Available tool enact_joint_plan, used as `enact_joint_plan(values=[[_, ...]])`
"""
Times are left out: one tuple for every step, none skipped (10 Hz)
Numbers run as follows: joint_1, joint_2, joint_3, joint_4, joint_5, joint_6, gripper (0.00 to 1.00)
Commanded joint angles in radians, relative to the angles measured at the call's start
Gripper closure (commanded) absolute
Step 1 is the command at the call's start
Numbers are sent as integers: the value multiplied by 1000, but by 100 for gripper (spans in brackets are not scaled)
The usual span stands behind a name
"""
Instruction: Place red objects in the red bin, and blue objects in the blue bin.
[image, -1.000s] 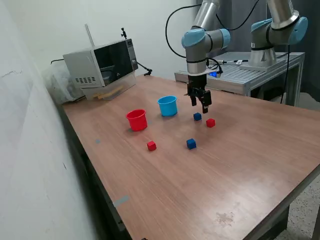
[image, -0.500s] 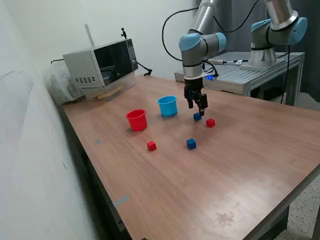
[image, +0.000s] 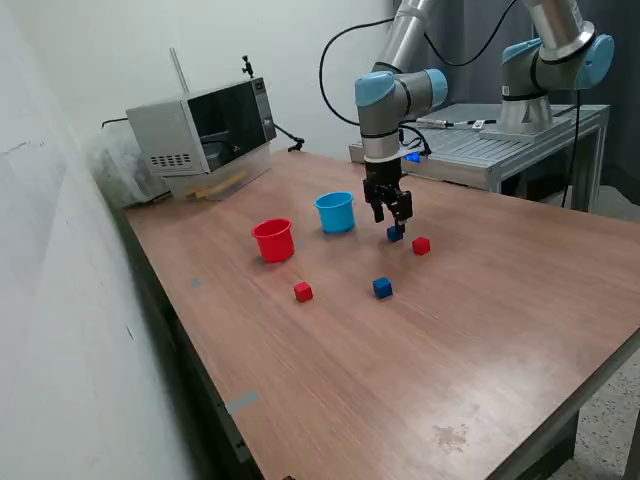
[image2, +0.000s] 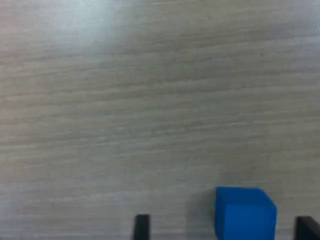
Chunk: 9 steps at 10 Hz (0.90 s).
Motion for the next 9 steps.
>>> enact_joint_plan(values=[[1, 1, 6, 1, 23, -51, 100], [1, 0, 12, 1, 26, -89, 100], [6, 0, 16, 1, 29, -120, 100], [12, -8, 19, 5, 28, -136, 100], [17, -48, 26, 12, 29, -136, 100], [17, -132, 36, 24, 28, -136, 100], [15, -207, 36, 66, 29, -136, 100], [15, -274, 35, 91, 29, -136, 100], [8, -307, 32, 105, 29, -142, 100]])
